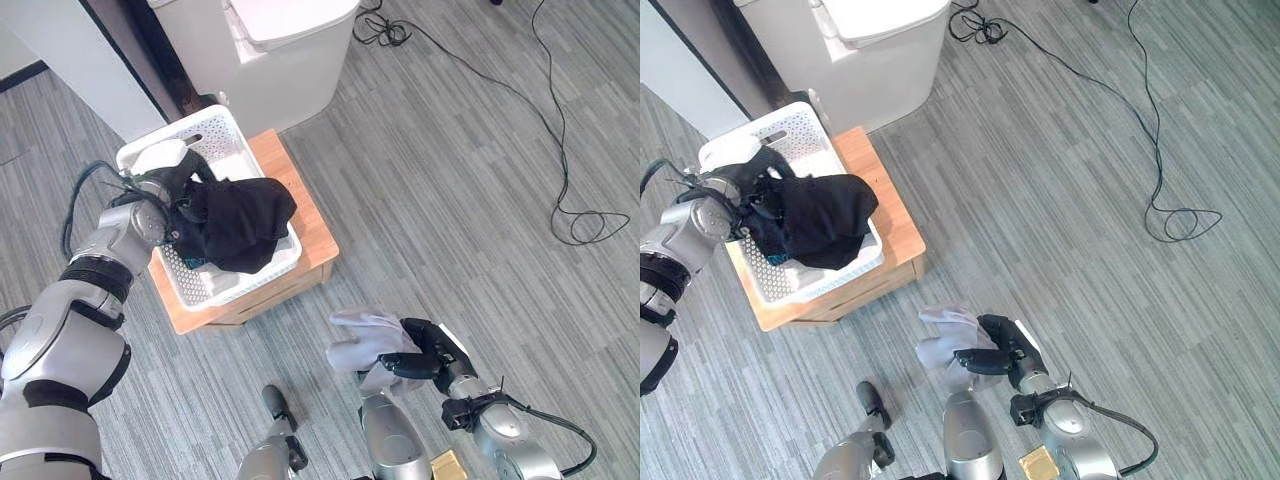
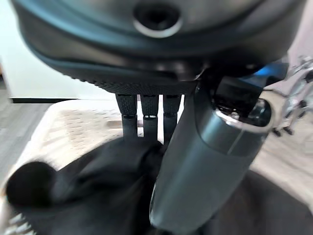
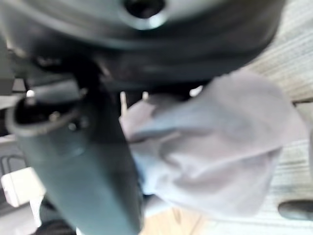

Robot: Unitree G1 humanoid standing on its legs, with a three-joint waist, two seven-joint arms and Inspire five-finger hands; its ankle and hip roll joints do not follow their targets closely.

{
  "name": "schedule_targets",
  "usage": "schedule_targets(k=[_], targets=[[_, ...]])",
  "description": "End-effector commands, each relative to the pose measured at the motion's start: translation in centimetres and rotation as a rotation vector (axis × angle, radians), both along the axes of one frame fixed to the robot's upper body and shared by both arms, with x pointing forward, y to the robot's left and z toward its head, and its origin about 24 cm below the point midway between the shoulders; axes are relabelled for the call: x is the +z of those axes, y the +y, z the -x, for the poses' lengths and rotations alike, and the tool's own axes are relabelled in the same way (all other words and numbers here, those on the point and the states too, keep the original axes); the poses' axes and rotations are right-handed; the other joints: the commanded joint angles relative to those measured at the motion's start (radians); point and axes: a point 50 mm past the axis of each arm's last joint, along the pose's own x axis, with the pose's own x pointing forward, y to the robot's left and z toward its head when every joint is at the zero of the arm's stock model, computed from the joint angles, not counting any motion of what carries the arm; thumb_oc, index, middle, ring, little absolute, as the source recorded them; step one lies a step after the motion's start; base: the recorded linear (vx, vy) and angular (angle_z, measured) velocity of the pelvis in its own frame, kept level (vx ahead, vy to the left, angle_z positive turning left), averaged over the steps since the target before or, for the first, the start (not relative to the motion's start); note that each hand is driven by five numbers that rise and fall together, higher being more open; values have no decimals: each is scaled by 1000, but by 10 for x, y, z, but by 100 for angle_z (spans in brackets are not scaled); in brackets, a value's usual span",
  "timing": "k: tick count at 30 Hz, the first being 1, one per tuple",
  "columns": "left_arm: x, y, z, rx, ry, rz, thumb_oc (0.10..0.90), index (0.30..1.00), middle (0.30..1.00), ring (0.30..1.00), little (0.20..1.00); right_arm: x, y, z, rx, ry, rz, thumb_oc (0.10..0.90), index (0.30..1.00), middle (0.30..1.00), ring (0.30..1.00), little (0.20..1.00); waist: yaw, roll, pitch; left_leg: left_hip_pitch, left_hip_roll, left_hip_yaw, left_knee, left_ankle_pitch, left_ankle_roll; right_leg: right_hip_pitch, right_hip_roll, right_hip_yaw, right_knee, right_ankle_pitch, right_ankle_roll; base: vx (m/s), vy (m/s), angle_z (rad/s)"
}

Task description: Pick up bed clothes into laundry basket.

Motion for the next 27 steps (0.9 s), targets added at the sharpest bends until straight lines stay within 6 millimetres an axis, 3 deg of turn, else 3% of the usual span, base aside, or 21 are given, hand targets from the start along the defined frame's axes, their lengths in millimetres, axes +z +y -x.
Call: schedule_targets(k=[1,6,11,13,16,17,18,19,20,21,22,23,25,27], targets=[[81,-4,5,-65,-286,63,800,900,900,900,900,27,-8,-3,45,-144,-5,400,300,300,300,300,7,23,-66,0,21,-40,1,-14,-33,0,-23,-27,133,-209,52,5,-6,6],[115,-32,19,-229,-397,18,800,900,900,900,900,25,-13,-2,31,-129,23,400,300,300,300,300,22,38,-78,6,14,-58,1,-17,-31,19,-29,-42,132,-215,50,5,-4,11],[156,-54,51,-374,-582,-86,800,900,900,900,900,26,-24,-3,-3,-128,65,400,300,300,300,300,53,46,-94,11,7,-77,1,-22,-29,39,-38,-60,126,-220,51,2,-9,6],[158,-52,66,-424,-626,-50,800,900,900,900,900,31,-37,-4,-34,-144,130,400,300,300,300,300,68,44,-101,15,4,-85,1,-24,-28,49,-40,-66,124,-223,50,9,1,17],[147,-35,95,-484,-672,55,800,900,900,900,900,63,-84,-11,-141,-226,325,400,300,300,300,300,89,40,-122,33,-1,-96,2,-37,-26,76,-44,-76,121,-235,51,36,15,14],[146,-33,96,-479,-673,60,800,900,900,900,900,64,-84,-11,-137,-227,330,400,300,300,300,300,85,45,-123,30,1,-95,1,-32,-26,73,-42,-75,119,-229,50,25,16,6],[139,-29,105,-512,-672,116,800,900,900,900,900,82,-104,-15,-195,-271,396,400,300,300,300,300,99,35,-132,40,0,-99,2,-41,-26,84,-44,-78,119,-236,51,58,29,17],[112,-15,118,-532,-633,304,800,900,900,900,900,127,-142,-24,-286,-353,558,400,300,300,300,300,114,29,-156,54,-2,-102,2,-48,-26,105,-46,-82,111,-236,51,65,29,19],[103,-12,123,-543,-603,353,800,900,900,900,900,142,-149,-27,-291,-385,592,400,300,300,300,300,115,30,-164,55,-1,-100,1,-45,-26,108,-44,-81,105,-229,50,52,27,13],[89,-8,126,-550,-562,440,800,900,900,900,900,171,-158,-32,-310,-445,667,400,300,300,300,300,126,21,-172,62,-3,-103,3,-53,-25,119,-46,-83,100,-234,51,17,11,7],[78,-5,129,-548,-523,509,800,900,900,900,900,196,-164,-36,-331,-494,736,400,300,300,300,300,133,20,-181,66,-4,-108,3,-56,-25,126,-46,-88,93,-232,51,10,9,3],[70,-1,133,-539,-511,546,800,900,900,900,900,206,-167,-38,-335,-516,756,400,300,300,300,300,137,17,-187,64,-4,-108,2,-51,-24,126,-44,-89,87,-225,50,2,6,6],[42,3,138,-509,-436,666,800,900,900,900,900,243,-162,-43,-323,-610,862,400,300,300,300,300,149,8,-201,66,-5,-110,2,-54,-23,134,-45,-93,80,-224,49,0,0,0],[6,10,145,-455,-347,833,800,900,900,900,900,294,-154,-51,-352,-759,963,400,300,300,300,300,177,-8,-224,70,-4,-114,3,-57,-21,147,-43,-96,70,-221,48,1,-2,2]])
